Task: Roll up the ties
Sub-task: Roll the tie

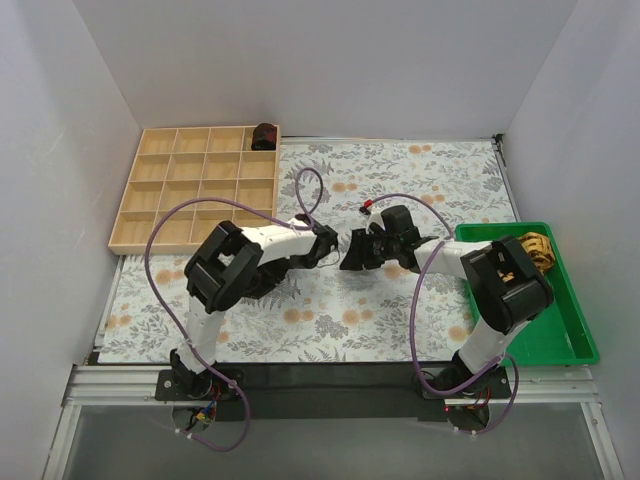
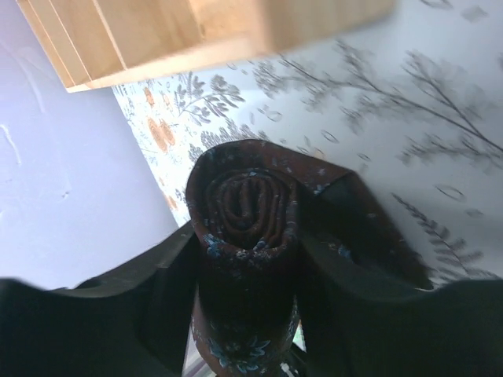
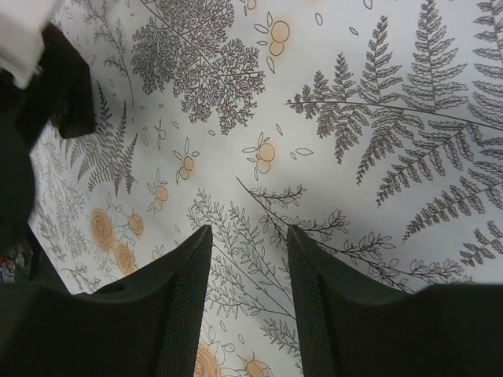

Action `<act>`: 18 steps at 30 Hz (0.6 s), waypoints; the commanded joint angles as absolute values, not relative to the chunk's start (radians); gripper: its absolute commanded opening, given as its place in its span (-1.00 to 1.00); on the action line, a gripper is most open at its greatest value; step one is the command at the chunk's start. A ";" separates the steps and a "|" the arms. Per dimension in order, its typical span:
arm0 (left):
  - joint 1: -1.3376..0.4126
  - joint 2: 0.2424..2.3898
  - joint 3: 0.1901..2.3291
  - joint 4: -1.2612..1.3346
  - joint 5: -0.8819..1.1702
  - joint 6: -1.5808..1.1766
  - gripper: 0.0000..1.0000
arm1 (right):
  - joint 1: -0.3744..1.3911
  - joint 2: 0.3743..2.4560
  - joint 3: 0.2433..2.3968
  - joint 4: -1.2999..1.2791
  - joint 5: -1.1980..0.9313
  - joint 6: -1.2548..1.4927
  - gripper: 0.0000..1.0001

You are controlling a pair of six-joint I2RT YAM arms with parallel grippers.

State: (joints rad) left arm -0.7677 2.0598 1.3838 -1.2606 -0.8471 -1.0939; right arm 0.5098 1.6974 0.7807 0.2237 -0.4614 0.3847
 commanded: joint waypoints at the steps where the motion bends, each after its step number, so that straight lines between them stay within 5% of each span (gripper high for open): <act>1: -0.821 2.097 1.413 -1.330 -0.871 -1.198 -0.05 | 0.494 1.651 0.762 0.241 -0.457 0.370 -0.14; 18: -0.899 1.861 1.367 -1.223 -0.720 -1.201 0.25 | 0.471 1.579 0.715 0.259 -0.482 0.342 -0.13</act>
